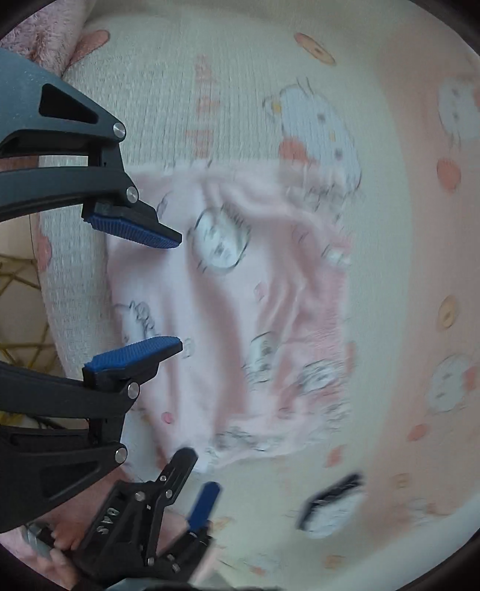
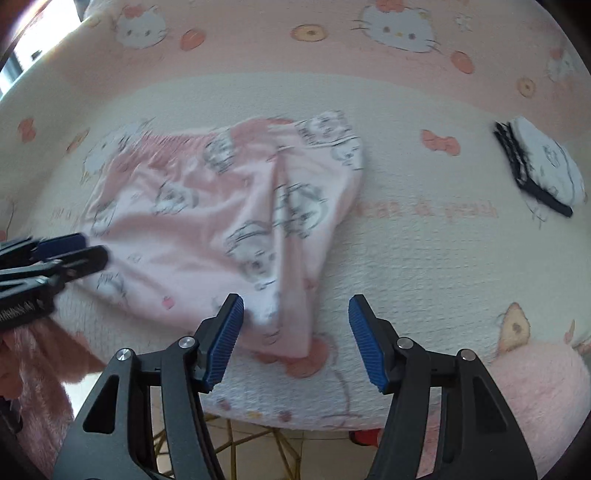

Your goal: Fold clothes

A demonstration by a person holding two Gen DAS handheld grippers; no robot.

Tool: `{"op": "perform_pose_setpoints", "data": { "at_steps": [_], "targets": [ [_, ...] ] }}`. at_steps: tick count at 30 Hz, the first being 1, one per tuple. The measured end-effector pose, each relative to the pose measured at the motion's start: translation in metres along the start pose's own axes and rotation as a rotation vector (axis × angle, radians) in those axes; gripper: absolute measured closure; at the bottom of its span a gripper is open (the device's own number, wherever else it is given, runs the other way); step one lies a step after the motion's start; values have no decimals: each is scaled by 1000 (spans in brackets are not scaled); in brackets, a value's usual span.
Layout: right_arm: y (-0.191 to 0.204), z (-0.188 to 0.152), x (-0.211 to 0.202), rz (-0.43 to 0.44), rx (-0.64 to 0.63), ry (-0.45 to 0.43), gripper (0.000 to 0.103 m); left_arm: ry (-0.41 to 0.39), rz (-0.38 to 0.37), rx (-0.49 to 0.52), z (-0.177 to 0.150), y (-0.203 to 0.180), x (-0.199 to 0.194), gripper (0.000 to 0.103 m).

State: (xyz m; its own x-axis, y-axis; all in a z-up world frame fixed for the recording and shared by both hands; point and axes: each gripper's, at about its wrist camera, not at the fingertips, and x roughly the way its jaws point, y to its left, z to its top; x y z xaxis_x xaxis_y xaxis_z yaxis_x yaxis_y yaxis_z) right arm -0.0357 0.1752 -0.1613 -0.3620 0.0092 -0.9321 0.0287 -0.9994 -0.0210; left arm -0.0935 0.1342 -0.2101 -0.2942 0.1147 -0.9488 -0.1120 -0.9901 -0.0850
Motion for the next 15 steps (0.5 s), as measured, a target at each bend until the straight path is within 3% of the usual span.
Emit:
{"op": "perform_pose_setpoints", "data": {
  "at_steps": [3,7,10,13,15],
  "targets": [
    [-12,-6,5,-58,44,34,43,-13,55,14,1,9,5,51],
    [-54,-12,-7,-104,171,21,43,-49,87,-64,0,34,-8,51],
    [-71,-15,-18,0,260,-32,42,-36,28,-132,-1,53,-9,51],
    [-51,-8,-11,87,226,-18,42,10,-11,-142,-9,67,1,51],
    [-32,-3,-2,129,181,3,42,0,43,-125,-15,65,2,51]
  ]
}}
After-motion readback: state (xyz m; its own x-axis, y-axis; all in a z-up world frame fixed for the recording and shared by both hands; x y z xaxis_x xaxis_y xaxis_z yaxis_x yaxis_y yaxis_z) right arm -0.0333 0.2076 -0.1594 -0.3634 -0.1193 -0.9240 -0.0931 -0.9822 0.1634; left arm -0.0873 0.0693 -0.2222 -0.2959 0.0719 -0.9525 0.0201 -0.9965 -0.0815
